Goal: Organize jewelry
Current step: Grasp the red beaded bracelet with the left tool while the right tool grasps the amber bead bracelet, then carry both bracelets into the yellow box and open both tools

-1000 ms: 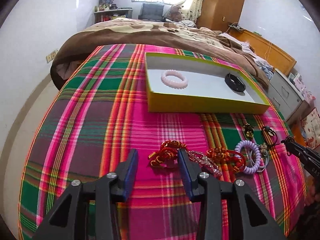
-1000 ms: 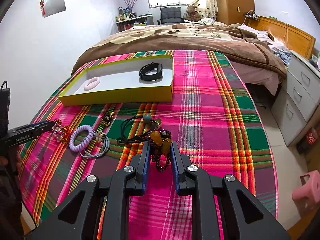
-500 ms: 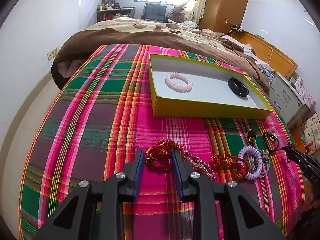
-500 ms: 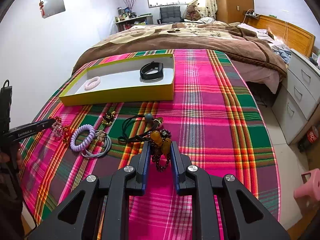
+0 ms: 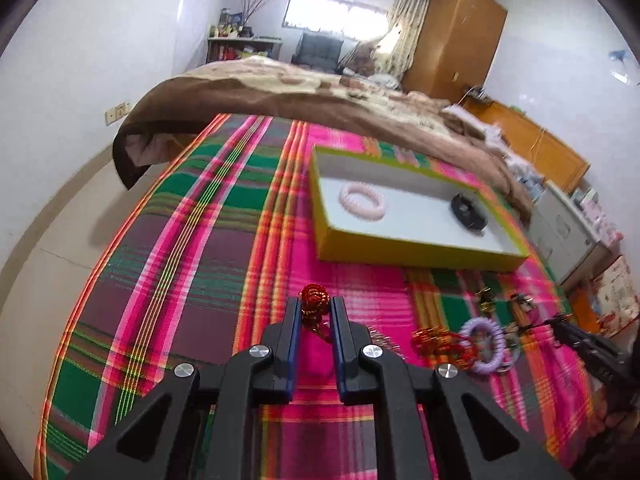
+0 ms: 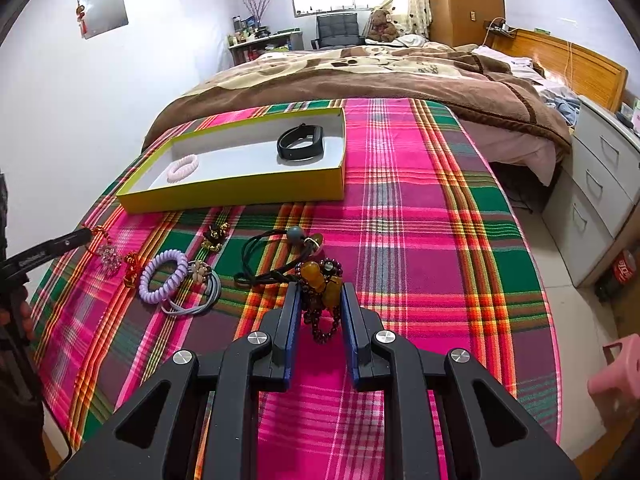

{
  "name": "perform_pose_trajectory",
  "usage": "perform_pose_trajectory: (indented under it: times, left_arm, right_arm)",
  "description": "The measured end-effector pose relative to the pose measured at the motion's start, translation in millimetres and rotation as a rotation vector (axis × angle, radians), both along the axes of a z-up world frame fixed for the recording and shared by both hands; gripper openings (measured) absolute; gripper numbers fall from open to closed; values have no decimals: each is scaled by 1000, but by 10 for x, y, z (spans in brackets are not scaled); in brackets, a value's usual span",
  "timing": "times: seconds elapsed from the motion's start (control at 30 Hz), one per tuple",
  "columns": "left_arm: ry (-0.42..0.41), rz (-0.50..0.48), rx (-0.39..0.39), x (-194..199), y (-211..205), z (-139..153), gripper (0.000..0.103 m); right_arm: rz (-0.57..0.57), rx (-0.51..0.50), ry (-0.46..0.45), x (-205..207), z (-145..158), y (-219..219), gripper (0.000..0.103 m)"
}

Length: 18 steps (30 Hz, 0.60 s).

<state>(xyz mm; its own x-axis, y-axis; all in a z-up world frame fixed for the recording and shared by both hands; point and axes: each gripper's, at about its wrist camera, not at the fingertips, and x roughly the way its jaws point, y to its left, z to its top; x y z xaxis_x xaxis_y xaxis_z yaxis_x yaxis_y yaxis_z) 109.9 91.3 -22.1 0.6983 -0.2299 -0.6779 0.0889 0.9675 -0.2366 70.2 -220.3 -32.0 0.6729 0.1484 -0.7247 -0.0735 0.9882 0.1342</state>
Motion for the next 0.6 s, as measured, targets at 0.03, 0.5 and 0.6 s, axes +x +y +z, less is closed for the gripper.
perform_pose_trajectory:
  times: [0.03, 0.5, 0.6]
  left_arm:
    - [-18, -6, -8, -17, 3, 44, 14]
    - [-77, 7, -33, -131, 48, 315, 14]
    - [-73, -6, -22, -133, 26, 313, 14]
  right_arm:
    - [0, 0, 0, 1, 1, -1, 20]
    - [4, 10, -12, -40, 32, -1, 20]
    - [8, 14, -20, -57, 66, 5, 20]
